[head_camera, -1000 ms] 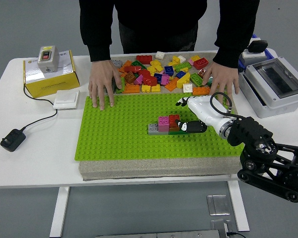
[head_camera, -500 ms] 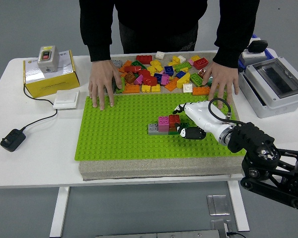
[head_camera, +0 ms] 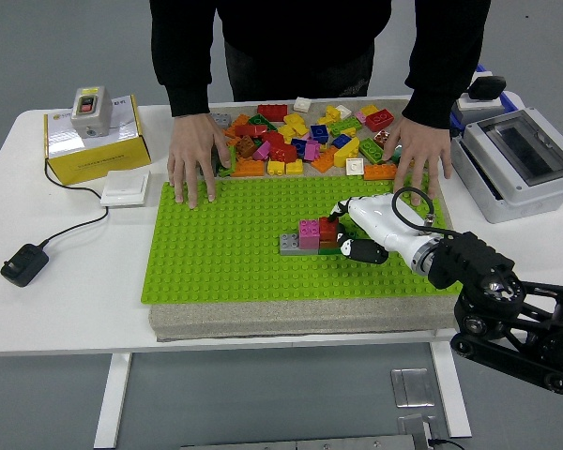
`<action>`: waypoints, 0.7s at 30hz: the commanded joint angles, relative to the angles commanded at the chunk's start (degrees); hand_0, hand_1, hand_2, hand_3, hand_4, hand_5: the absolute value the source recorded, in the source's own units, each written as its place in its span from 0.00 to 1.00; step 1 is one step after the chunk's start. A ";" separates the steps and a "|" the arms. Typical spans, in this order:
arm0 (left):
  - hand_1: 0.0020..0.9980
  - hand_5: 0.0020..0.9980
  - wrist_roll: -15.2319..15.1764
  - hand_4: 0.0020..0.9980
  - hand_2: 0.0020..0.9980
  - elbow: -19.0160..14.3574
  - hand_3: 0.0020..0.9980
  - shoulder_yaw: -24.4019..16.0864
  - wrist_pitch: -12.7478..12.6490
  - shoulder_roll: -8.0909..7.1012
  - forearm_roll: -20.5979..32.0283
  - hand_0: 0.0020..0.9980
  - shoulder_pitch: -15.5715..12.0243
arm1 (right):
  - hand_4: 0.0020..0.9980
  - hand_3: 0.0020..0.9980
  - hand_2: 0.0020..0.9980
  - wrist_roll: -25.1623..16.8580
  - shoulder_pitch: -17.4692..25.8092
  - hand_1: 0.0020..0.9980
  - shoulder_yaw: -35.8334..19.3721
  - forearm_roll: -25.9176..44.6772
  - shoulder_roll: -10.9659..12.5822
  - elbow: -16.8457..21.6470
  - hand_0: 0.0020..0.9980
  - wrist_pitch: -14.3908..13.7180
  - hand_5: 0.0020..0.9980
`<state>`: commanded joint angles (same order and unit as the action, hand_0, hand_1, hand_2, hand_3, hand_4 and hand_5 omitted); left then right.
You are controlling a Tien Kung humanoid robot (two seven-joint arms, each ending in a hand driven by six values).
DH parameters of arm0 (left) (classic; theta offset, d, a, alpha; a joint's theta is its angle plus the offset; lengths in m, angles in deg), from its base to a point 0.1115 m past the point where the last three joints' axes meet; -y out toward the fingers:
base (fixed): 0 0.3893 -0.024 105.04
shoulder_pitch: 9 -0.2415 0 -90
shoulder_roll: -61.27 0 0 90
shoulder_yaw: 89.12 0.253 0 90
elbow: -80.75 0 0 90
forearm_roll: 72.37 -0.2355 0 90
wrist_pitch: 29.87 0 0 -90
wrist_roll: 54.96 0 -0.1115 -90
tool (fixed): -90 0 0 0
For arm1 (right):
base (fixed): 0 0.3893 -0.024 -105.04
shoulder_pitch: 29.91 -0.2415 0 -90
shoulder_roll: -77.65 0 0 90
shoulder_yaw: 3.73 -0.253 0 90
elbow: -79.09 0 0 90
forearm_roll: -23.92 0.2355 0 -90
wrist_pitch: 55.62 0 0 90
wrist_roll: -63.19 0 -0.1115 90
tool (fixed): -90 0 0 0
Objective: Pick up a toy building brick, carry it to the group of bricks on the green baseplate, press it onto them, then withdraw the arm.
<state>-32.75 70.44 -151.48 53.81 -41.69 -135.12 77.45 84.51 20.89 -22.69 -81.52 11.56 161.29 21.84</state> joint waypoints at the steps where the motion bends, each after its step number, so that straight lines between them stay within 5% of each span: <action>1: 0.65 0.66 -0.06 0.09 0.46 0.00 0.65 0.00 -0.02 0.00 -0.02 0.69 0.00 | 0.20 0.69 0.73 -0.03 0.02 0.18 0.02 0.06 -0.02 -0.05 0.15 -0.03 0.46; 21: 0.65 0.67 -0.72 0.10 0.46 0.00 0.65 0.22 -0.29 -0.08 0.79 0.69 0.14 | 0.21 0.69 0.72 0.16 0.20 0.18 0.52 -0.33 -0.17 0.68 0.15 -0.20 0.47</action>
<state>-33.46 70.44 -151.26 53.52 -41.77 -134.33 77.59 84.67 21.09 -22.17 -81.85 11.39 161.97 21.64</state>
